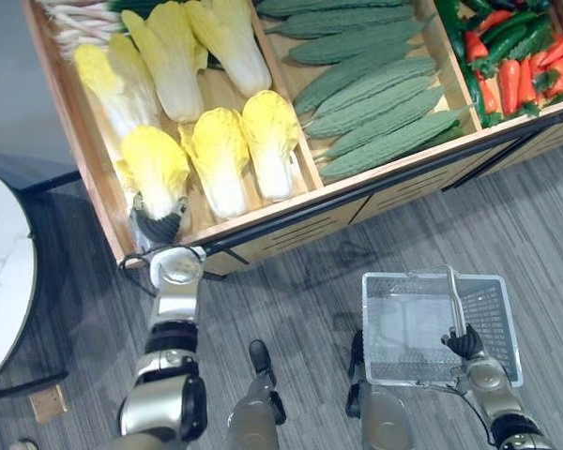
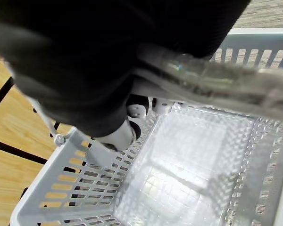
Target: Pick vegetable in the basket
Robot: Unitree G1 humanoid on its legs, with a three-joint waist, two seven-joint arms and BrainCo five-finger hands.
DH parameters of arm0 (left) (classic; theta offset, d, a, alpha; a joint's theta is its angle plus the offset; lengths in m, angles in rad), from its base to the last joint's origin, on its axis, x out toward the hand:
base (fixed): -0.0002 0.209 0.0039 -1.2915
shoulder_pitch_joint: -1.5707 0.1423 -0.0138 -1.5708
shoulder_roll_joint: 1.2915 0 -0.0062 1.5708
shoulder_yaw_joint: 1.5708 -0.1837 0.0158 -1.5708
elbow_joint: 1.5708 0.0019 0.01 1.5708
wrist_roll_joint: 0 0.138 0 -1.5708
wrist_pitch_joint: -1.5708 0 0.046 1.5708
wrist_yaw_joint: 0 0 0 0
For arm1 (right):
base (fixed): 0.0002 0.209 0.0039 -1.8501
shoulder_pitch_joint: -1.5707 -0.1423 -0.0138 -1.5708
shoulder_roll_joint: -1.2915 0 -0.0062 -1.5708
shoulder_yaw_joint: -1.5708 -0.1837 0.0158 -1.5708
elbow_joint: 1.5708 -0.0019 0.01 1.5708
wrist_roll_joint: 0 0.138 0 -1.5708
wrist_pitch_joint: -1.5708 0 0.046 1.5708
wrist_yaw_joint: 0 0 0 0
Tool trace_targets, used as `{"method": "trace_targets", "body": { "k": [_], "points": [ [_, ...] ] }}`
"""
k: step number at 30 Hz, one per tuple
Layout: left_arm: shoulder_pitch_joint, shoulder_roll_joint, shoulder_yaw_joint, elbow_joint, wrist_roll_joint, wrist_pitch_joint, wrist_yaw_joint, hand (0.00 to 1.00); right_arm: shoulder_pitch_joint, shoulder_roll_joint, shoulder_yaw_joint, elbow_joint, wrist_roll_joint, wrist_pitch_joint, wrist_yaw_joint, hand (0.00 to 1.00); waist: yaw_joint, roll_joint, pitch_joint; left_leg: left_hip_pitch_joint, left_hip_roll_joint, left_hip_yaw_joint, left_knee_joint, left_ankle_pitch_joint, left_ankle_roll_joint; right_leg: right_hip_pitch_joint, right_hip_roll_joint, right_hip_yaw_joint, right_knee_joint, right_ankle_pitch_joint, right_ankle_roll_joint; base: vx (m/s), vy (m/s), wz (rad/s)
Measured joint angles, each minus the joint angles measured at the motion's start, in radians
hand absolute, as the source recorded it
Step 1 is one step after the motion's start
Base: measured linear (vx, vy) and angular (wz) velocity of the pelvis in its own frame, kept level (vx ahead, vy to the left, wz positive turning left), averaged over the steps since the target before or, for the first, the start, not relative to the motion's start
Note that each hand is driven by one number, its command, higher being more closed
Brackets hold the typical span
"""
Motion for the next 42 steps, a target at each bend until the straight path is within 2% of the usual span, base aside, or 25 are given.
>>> {"method": "trace_targets", "body": {
  "k": [4,7,10,14,20,26,28,31,33,35,39,42],
  "points": [
    [0.024,-0.029,-0.016,-0.055,0.0,-0.002,0.002,1.0,0.003,0.001,0.0,-0.004,0.0,0.001,0.0,1.0,0.001,0.009,0.003,0.008,0.0,-0.008,0.0,0.0,0.0,0.014,0.0,-0.007,0.002,-0.002,-0.002,0.01,0.002,0.06],
    [0.096,-0.063,-0.037,-0.191,0.0,-0.006,0.0,1.0,0.008,0.001,0.0,-0.003,0.0,0.001,-0.002,1.0,0.002,0.01,0.003,0.012,0.001,-0.008,0.0,0.0,0.0,0.014,-0.001,-0.002,0.009,-0.002,-0.001,0.01,0.002,-0.01],
    [0.169,-0.103,-0.069,-0.317,0.003,-0.015,-0.001,1.0,0.01,0.001,0.0,-0.003,0.0,0.0,-0.002,1.0,0.016,0.01,0.003,0.026,0.002,0.007,-0.002,0.0,0.0,0.014,-0.001,0.019,0.016,-0.002,-0.001,0.01,0.008,-0.14],
    [0.223,-0.124,-0.076,-0.486,0.004,-0.065,0.011,1.0,0.011,0.001,0.002,-0.004,-0.011,-0.003,-0.003,1.0,0.026,0.013,0.001,0.045,0.007,0.038,-0.003,-0.004,-0.005,0.012,0.004,0.051,0.018,-0.001,0.001,-0.02,0.003,-0.19],
    [0.245,-0.164,-0.086,-0.669,0.012,-0.112,0.053,1.0,0.027,0.001,0.008,-0.016,-0.035,-0.011,-0.005,1.0,0.022,0.016,-0.006,0.093,0.015,0.098,-0.018,-0.012,-0.015,0.008,0.018,0.113,0.019,0.005,0.01,-0.02,-0.001,-0.31],
    [0.254,-0.173,-0.106,-0.763,0.021,-0.124,0.079,1.0,0.082,-0.005,0.061,-0.115,-0.038,-0.011,-0.007,1.0,0.008,0.014,-0.053,0.11,0.024,0.146,-0.019,-0.015,-0.02,-0.006,0.032,0.161,0.017,0.008,0.014,0.04,-0.018,-0.25],
    [0.256,-0.173,-0.131,-0.796,0.033,-0.137,0.08,1.0,0.108,-0.034,0.119,-0.198,-0.039,-0.011,-0.001,1.0,-0.006,0.014,-0.071,0.124,0.023,0.165,-0.019,-0.022,-0.022,-0.006,0.034,0.183,0.017,0.011,0.018,0.02,-0.014,-0.26],
    [0.268,-0.171,-0.174,-0.815,0.059,-0.146,0.077,1.0,0.142,-0.069,0.17,-0.281,-0.047,-0.025,0.009,1.0,-0.004,0.012,-0.1,0.152,0.025,0.207,-0.015,-0.039,-0.029,-0.005,0.041,0.221,0.017,0.012,0.02,0.02,-0.016,-0.48],
    [0.273,-0.166,-0.208,-0.817,0.063,-0.172,0.072,1.0,0.15,-0.089,0.196,-0.334,-0.069,-0.035,0.025,1.0,-0.006,0.012,-0.119,0.171,0.026,0.238,-0.012,-0.053,-0.032,-0.006,0.047,0.254,0.017,0.015,0.024,0.01,-0.02,-0.45],
    [0.277,-0.155,-0.243,-0.818,0.099,-0.185,0.06,1.0,0.154,-0.109,0.219,-0.365,-0.07,-0.046,0.036,1.0,-0.008,0.012,-0.124,0.193,0.025,0.267,-0.006,-0.064,-0.035,-0.003,0.051,0.283,0.017,0.018,0.029,0.0,-0.016,-0.45],
    [0.295,-0.13,-0.309,-0.813,0.099,-0.217,0.012,1.0,0.142,-0.158,0.274,-0.382,-0.069,-0.068,0.07,1.0,-0.011,0.012,-0.133,0.22,0.034,0.329,0.026,-0.098,-0.042,-0.004,0.059,0.347,0.017,0.024,0.037,0.0,-0.038,-0.48],
    [0.295,-0.098,-0.34,-0.771,0.096,-0.241,-0.033,1.0,0.115,-0.19,0.313,-0.392,-0.066,-0.068,0.094,1.0,-0.03,0.011,-0.146,0.239,0.035,0.372,0.038,-0.113,-0.046,-0.006,0.067,0.386,0.017,0.027,0.041,0.01,-0.027,-0.37]
  ]
}}
